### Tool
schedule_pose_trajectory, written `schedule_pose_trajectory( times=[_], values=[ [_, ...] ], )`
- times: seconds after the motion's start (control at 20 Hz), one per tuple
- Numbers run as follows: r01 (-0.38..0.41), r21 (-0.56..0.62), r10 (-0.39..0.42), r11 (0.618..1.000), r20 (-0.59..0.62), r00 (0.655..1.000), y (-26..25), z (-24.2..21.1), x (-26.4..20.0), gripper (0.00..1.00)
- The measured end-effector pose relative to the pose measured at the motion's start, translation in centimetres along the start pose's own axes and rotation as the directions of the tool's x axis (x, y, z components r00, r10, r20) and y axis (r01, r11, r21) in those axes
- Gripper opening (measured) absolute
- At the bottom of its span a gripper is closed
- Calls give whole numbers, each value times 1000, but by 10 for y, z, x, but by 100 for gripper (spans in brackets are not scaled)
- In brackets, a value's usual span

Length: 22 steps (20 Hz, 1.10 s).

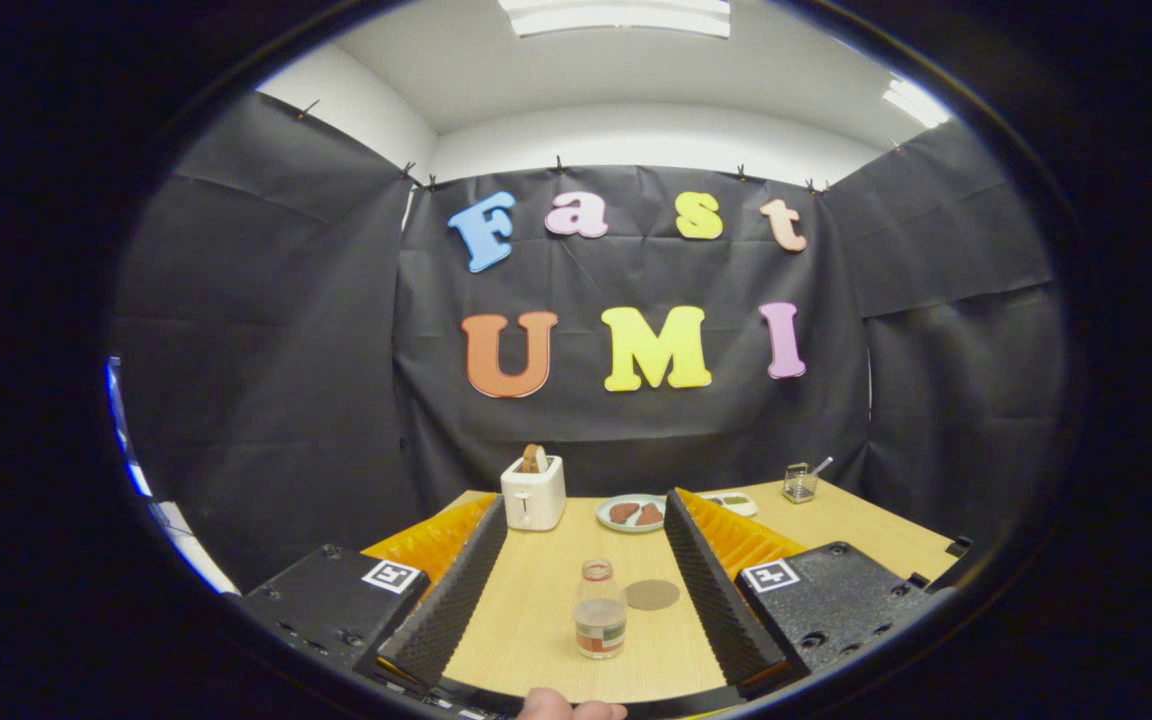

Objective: Take the bottle from table, then pour the juice into the cup, finally place the bottle on the coaster

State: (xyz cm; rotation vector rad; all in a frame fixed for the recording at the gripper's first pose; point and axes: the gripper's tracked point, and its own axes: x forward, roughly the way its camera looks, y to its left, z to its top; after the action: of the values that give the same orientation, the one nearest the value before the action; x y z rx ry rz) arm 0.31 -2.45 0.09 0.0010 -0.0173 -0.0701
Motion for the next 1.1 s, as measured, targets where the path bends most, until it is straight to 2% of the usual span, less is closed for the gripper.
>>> schedule_pose_trajectory(
  times=[0.45,0.75,0.9,1.1],
  values=[
    [7,-1,-7,1000,7,1000,-3,-2,-2,100],
    [19,-4,-19,1000,-12,1000,-7,-23,-1,100],
    [28,-16,-28,999,-28,999,-12,-43,0,100],
    [-13,-16,12,1000,-50,999,-15,-96,5,100]
  ],
)
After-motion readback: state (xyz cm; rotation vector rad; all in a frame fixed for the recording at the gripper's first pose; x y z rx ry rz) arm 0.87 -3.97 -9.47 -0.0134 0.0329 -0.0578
